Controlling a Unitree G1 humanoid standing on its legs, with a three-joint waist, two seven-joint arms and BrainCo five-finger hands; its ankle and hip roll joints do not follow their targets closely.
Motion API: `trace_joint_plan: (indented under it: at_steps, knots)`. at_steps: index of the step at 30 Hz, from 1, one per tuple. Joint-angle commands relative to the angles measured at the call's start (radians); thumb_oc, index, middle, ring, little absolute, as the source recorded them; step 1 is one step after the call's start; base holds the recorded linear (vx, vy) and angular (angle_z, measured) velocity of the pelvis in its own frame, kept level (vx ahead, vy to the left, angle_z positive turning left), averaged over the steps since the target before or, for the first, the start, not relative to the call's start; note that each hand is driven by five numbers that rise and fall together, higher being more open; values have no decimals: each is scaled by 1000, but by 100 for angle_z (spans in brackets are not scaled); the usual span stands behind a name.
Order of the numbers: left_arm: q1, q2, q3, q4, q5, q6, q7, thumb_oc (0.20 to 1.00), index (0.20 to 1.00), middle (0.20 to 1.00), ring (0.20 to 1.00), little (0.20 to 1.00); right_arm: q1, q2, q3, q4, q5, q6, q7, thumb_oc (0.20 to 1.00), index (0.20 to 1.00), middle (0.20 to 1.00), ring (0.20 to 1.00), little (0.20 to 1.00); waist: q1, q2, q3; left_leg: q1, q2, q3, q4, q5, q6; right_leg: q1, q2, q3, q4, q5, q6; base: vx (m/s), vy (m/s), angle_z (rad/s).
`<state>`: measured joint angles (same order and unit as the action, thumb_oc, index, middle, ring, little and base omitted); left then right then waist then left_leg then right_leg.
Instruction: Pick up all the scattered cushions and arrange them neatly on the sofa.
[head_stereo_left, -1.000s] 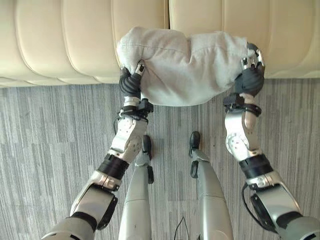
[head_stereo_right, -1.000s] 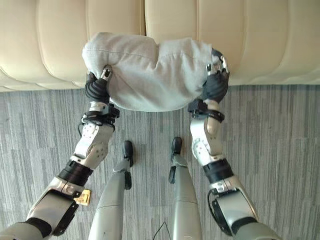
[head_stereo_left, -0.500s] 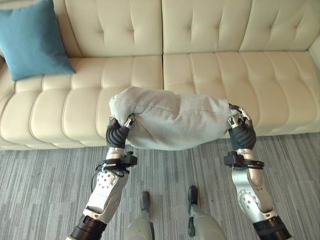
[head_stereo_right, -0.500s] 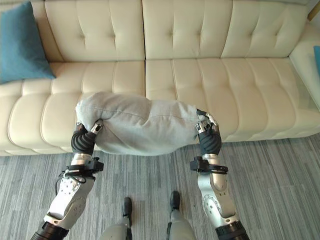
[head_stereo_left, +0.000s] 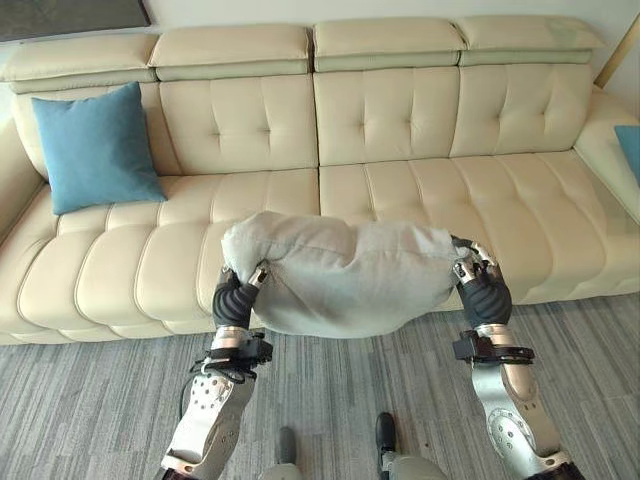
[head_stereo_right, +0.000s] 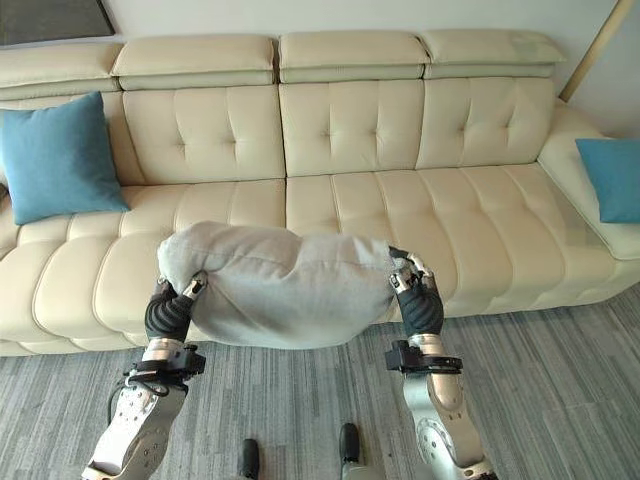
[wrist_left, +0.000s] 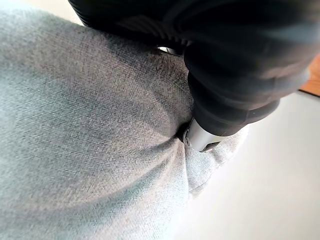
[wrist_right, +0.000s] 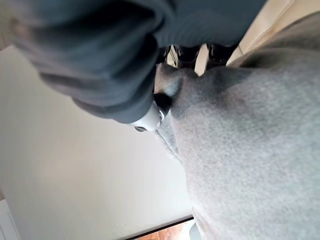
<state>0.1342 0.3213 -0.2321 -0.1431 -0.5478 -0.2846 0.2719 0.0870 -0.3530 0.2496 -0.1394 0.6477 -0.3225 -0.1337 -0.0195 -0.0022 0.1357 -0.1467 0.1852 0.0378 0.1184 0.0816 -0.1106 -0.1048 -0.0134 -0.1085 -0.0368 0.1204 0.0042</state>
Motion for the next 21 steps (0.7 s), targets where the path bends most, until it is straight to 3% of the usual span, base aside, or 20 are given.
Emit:
trace_joint_plan:
  at_steps: [1, 4, 5, 7, 8, 10, 12, 16, 18, 21]
  knots:
    - [-115, -5, -1, -99, 6, -73, -75, 200, 200, 200, 200, 200, -79, 5, -4, -103, -17, -59, 75, 200, 200, 200, 200, 200, 13, -44, 57, -77, -22, -61, 312, -2, -1, 140, -41, 6, 42, -229, 41, 37, -70, 13]
    - [-105, -7, 11, -99, 6, -72, -80, 200, 200, 200, 200, 200, -85, 9, -2, -91, -15, -49, 76, 200, 200, 200, 200, 200, 33, -55, 58, -151, -86, -55, 325, -47, 21, 161, -45, 12, 36, -243, 40, 145, -75, 5]
    - [-95, -6, 11, -97, 11, -70, -83, 200, 200, 200, 200, 200, -89, 12, -3, -86, -21, -46, 78, 200, 200, 200, 200, 200, 49, -62, 42, -180, -110, -24, 241, -81, 35, 179, -44, 14, 20, -256, 47, 279, -28, -30]
    - [-98, -1, 10, -95, 11, -63, -79, 200, 200, 200, 200, 200, -98, 10, -3, -81, -22, -42, 72, 200, 200, 200, 200, 200, 65, -57, 34, -214, -102, 2, 148, -30, 31, 196, -35, 12, 13, -272, 50, 223, 13, -47]
    - [-98, -1, 10, -95, 11, -63, -79, 200, 200, 200, 200, 200, -98, 10, -3, -81, -22, -42, 72, 200, 200, 200, 200, 200, 65, -58, 34, -213, -103, 2, 146, -29, 31, 196, -36, 12, 13, -273, 50, 187, 55, 6]
    - [-104, 1, 12, -94, 13, -58, -69, 200, 200, 200, 200, 200, -109, 14, -3, -72, -27, -42, 56, 200, 200, 200, 200, 200, 89, -43, 27, -228, -101, -1, -11, 55, 14, 227, -15, 18, 0, -294, 54, 303, 70, 56]
    - [-110, -3, 17, -94, 23, -60, -57, 200, 200, 200, 200, 200, -124, 25, -5, -56, -40, -45, 32, 200, 200, 200, 200, 200, 114, -38, 25, -275, -109, 15, -148, 87, -4, 274, -4, 36, -6, -319, 56, 401, 99, 46]
    - [-91, -7, 30, -101, 25, -61, -61, 200, 200, 200, 200, 200, -125, 39, 1, -61, -50, -34, 39, 200, 200, 200, 200, 200, 132, -31, 6, -262, -87, 80, -181, 127, 2, 340, -8, 77, -16, -348, 64, 346, 148, -9]
    - [-81, 10, 21, -95, 32, -56, -64, 200, 200, 200, 200, 200, -119, 50, 11, -60, -66, -23, 46, 200, 200, 200, 200, 200, 129, -40, -21, -229, -101, 78, -172, 176, 13, 354, -38, 87, 2, -358, 82, 433, 211, -62]
    - [-77, 29, 21, -94, 39, -51, -72, 200, 200, 200, 200, 200, -122, 57, 15, -60, -76, -13, 50, 200, 200, 200, 200, 200, 125, -54, -38, -208, -115, 87, -165, 162, 30, 338, -62, 94, 38, -360, 94, 249, 136, -56]
